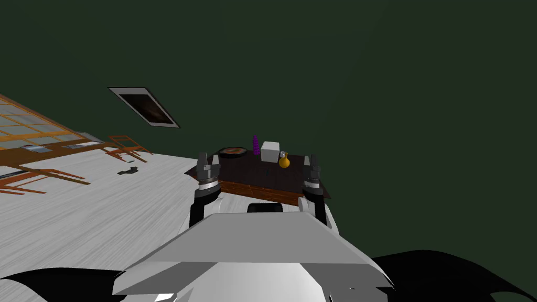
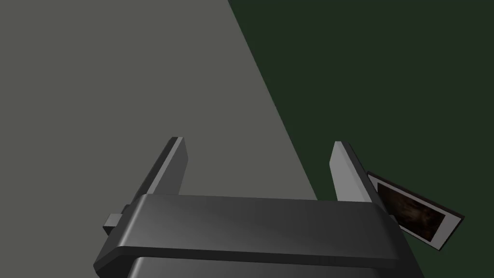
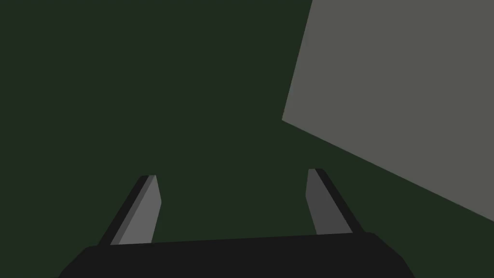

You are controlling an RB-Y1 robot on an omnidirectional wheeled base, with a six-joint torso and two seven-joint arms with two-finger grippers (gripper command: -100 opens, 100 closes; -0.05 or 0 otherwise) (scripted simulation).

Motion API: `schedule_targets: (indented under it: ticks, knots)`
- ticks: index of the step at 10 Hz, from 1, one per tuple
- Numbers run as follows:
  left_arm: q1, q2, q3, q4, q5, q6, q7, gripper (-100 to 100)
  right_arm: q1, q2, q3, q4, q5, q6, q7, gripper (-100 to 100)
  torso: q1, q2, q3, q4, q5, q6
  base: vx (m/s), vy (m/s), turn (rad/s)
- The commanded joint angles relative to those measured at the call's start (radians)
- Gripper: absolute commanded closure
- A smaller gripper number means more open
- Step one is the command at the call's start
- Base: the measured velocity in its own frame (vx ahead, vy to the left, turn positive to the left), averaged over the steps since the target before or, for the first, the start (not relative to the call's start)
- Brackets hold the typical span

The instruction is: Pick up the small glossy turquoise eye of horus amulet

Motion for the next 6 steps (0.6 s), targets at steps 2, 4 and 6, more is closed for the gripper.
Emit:
schedule_targets:
  ticks: [2, 4, 6]
  knots:
    - [0.000, 0.000, 0.000, 0.000, 0.000, 0.000, 0.000, 0, 0.004, -0.057, 0.005, 0.023, -0.008, 0.022, 0.001, -100, 0.001, 0.000, 0.000, 0.000, 0.000, 0.000, -0.011, 0.034, 0.064]
    - [0.000, 0.000, 0.000, 0.000, 0.000, 0.000, 0.000, 0, 0.010, -0.108, 0.012, 0.056, -0.020, 0.054, 0.002, -100, 0.003, 0.001, 0.001, 0.000, 0.001, 0.000, -0.026, 0.074, 0.109]
    - [0.000, 0.000, 0.000, 0.000, 0.000, 0.000, 0.000, 0, 0.020, -0.159, 0.022, 0.101, -0.037, 0.098, 0.004, -100, 0.007, 0.002, 0.001, 0.000, 0.001, 0.000, -0.047, 0.124, 0.125]
